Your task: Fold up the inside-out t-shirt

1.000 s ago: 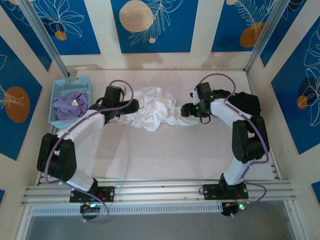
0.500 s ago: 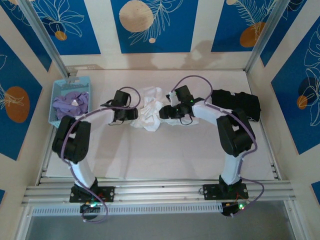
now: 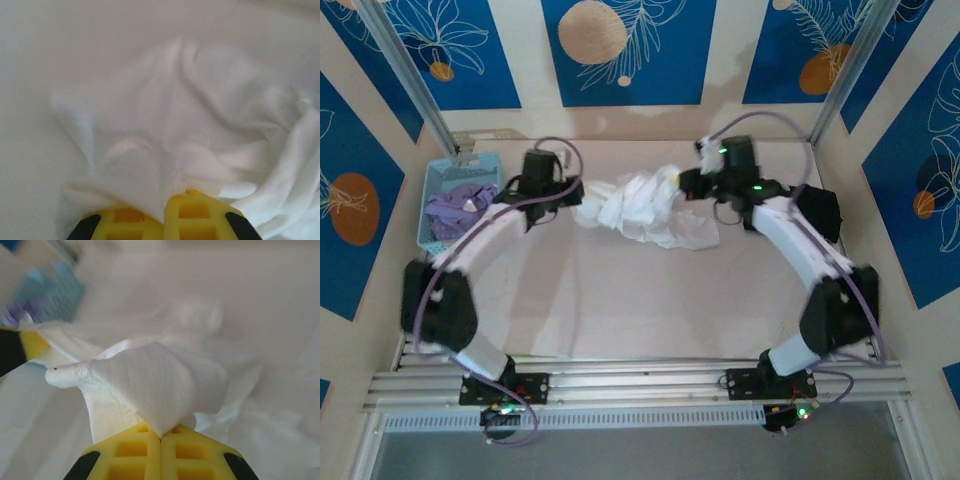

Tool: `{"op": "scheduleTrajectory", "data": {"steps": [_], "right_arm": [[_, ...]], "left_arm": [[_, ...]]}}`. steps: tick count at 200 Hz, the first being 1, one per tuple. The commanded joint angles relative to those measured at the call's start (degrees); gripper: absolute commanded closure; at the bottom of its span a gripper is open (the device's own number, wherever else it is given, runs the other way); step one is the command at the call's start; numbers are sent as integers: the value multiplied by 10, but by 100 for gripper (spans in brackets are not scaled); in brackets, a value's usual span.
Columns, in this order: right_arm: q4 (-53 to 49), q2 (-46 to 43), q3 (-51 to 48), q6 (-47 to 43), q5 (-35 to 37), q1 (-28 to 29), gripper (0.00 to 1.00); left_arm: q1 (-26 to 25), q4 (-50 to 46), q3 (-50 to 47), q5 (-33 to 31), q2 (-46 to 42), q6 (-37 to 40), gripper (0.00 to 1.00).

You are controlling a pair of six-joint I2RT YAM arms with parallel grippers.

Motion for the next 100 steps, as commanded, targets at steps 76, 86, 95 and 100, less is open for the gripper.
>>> {"op": "scheduleTrajectory", "data": {"steps": [76,86,95,100], "right_arm": [[-39,-192,126,-59,-106,-100,100],[-37,-190,114,-58,-109,-100,100],[-41,-183,102,-51,-104,-101,100],[-45,-176,95,-47,-98,-101,100]], "left_arm": [[5,0,143,-22,-243,2,100],[6,-1,137,-20,-244,2,100],[5,-6,129,-18,-240,3,100],[6,-12,122,-17,-237,3,100]]}}
